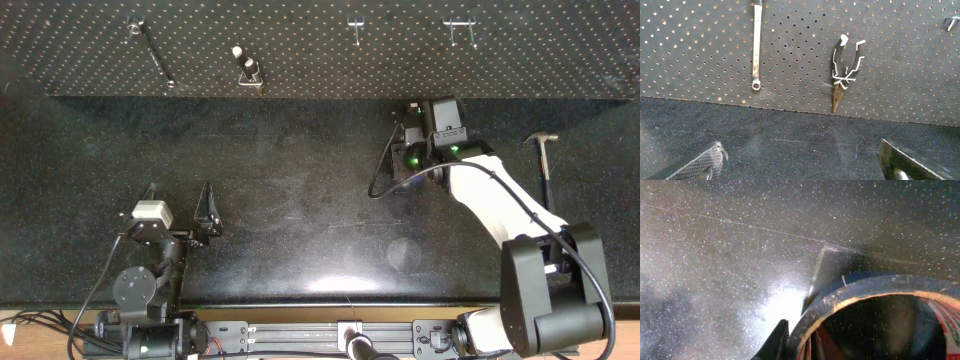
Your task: Place Tools Onto Pegboard
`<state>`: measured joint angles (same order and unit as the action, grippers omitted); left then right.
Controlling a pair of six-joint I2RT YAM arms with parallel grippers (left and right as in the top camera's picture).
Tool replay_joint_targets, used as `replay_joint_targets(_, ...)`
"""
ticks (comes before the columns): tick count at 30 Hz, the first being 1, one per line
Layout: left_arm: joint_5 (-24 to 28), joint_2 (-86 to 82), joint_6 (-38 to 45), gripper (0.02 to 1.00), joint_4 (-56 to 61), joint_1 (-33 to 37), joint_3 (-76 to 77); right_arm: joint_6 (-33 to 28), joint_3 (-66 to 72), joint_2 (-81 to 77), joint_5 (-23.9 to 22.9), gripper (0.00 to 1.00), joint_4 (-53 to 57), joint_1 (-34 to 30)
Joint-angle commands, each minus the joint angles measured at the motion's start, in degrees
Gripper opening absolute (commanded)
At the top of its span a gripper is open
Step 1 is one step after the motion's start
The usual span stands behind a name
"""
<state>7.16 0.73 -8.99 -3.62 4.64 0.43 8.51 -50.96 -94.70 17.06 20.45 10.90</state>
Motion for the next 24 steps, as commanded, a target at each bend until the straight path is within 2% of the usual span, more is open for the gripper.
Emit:
replay_joint_targets(1,1.05,-0.52,0.72,0.993,-0.24,0.11,-0.11,-0.22,-0.04,-0.79,-0.13,0.075,-0.22,0.07)
replay_joint_targets(4,1.05,-0.52,0.72,0.996,-0.24,0.11,-0.11,2.12,-0.02,0.96,-0.13,0.073,-1.68,0.20)
replay_joint_targets(6,1.05,-0.52,0.72,0.993,-0.26,0.13,-0.11,5.25,2.45,8.13,-3.30,0.077,-5.46,1.01)
replay_joint_targets(7,1.05,-0.52,0.72,0.993,-0.24,0.13,-0.11,6.91,6.93,12.92,-5.07,0.073,-11.65,1.55)
replay_joint_targets(8,1.05,-0.52,0.72,0.993,-0.24,0.11,-0.11,9.99,15.39,19.56,-6.60,0.077,-23.76,2.80)
replay_joint_targets(9,1.05,-0.52,0.72,0.993,-0.24,0.13,-0.11,12.20,20.26,22.99,-6.60,0.075,-30.97,3.85)
replay_joint_targets(11,1.05,-0.52,0.72,0.996,-0.24,0.11,-0.11,14.86,24.55,29.94,-6.60,0.077,-39.85,8.20)
replay_joint_targets(13,1.05,-0.52,0.72,0.993,-0.24,0.13,-0.11,15.15,22.51,33.07,-6.60,0.075,-42.82,10.97)
replay_joint_targets(16,1.05,-0.52,0.72,0.993,-0.24,0.11,-0.11,21.99,15.02,34.27,-7.19,0.075,-45.16,15.26)
replay_joint_targets(19,1.05,-0.52,0.72,0.993,-0.24,0.13,-0.11,22.58,11.04,32.54,-14.95,0.075,-45.22,18.62)
replay_joint_targets(22,1.05,-0.52,0.72,0.993,-0.24,0.13,-0.11,22.56,4.46,26.01,-15.39,0.075,-45.20,20.00)
replay_joint_targets(23,1.05,-0.52,0.72,0.993,-0.24,0.11,-0.11,22.56,2.97,24.11,-17.59,0.075,-45.18,19.93)
replay_joint_targets(24,1.05,-0.52,0.72,0.993,-0.24,0.13,-0.11,22.53,0.76,21.27,-23.19,0.075,-44.92,19.89)
